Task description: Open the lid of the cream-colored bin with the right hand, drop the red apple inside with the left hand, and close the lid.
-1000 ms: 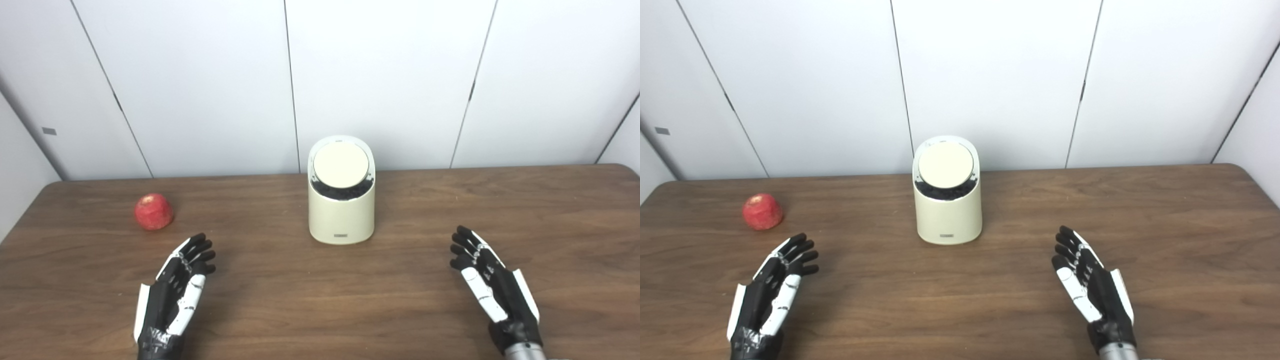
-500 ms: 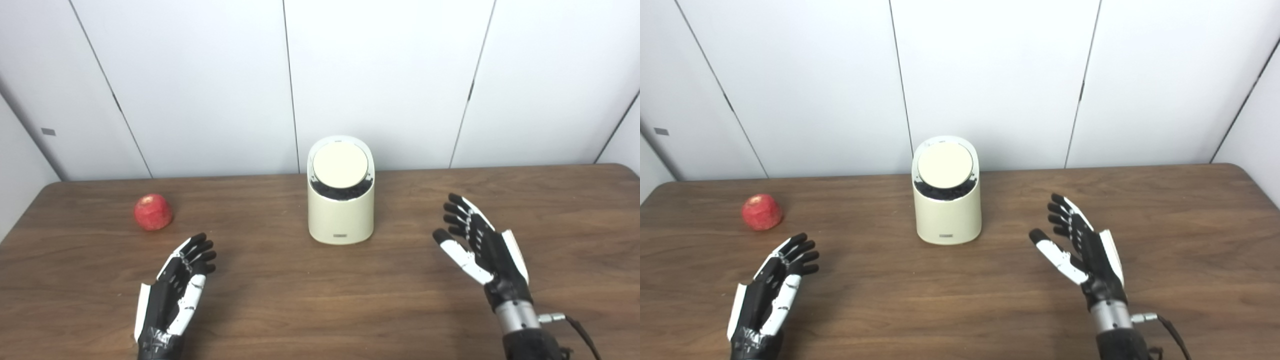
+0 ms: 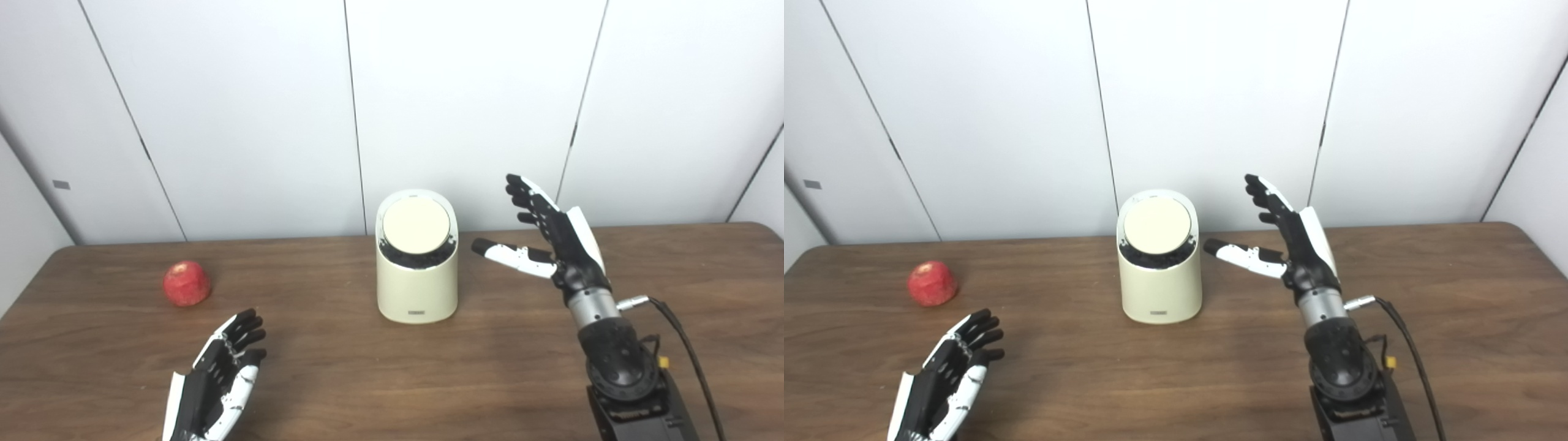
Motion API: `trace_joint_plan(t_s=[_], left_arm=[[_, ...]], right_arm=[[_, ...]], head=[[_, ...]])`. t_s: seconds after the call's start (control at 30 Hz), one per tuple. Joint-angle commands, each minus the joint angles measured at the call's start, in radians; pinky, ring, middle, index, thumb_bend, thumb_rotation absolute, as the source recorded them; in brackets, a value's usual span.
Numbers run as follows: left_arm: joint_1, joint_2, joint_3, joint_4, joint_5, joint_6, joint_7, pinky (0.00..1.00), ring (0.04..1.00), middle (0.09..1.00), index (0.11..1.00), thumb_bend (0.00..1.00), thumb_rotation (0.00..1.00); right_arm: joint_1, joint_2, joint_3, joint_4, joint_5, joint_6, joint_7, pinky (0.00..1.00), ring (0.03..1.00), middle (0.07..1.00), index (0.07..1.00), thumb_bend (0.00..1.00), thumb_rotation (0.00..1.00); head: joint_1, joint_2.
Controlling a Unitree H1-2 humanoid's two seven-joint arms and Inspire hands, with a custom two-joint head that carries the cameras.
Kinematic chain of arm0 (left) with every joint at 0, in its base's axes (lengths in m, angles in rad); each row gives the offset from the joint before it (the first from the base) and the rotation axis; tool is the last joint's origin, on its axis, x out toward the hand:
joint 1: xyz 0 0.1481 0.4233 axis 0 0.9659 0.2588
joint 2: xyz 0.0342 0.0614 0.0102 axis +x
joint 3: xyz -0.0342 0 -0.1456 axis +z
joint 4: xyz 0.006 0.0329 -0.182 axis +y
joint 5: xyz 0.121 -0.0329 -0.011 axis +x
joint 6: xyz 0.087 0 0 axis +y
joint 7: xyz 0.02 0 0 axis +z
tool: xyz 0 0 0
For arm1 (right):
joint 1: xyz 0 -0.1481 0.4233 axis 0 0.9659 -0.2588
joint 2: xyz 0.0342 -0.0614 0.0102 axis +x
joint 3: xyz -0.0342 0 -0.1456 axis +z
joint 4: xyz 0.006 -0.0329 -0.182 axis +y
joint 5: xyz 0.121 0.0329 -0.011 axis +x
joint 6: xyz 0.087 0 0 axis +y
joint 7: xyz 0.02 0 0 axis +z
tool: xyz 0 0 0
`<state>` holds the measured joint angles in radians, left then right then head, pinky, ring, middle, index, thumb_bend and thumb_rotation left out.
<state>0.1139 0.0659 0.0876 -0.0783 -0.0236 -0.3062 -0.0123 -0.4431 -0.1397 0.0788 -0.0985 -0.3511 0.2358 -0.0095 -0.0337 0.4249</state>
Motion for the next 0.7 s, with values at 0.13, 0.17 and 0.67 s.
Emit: trace_joint_plan(t_s=[0.13,0.17,0.67], left_arm=[[0.069,-0.037,-0.025,0.078,-0.016,-0.003,-0.003,0.76,0.812,0.83,0.854,0.4,0.49],[0.069,-0.039,-0.025,0.076,-0.015,0.0,-0.002,0.77,0.812,0.829,0.854,0.39,0.48],[0.081,-0.065,-0.043,0.05,0.015,0.011,0.009,0.77,0.815,0.835,0.861,0.36,0.51]], right_arm=[[-0.137,-0.006,0.046,0.07,-0.049,-0.038,-0.003,0.77,0.885,0.882,0.905,0.87,0.38],[-0.151,-0.006,0.051,0.087,-0.049,-0.044,-0.002,0.76,0.883,0.885,0.905,0.86,0.36],[-0.288,-0.017,0.169,0.302,-0.184,-0.091,-0.032,0.76,0.858,0.876,0.907,0.92,0.35]], head=[[-0.007,-0.003],[-0.008,-0.002],[0.001,0.01]])
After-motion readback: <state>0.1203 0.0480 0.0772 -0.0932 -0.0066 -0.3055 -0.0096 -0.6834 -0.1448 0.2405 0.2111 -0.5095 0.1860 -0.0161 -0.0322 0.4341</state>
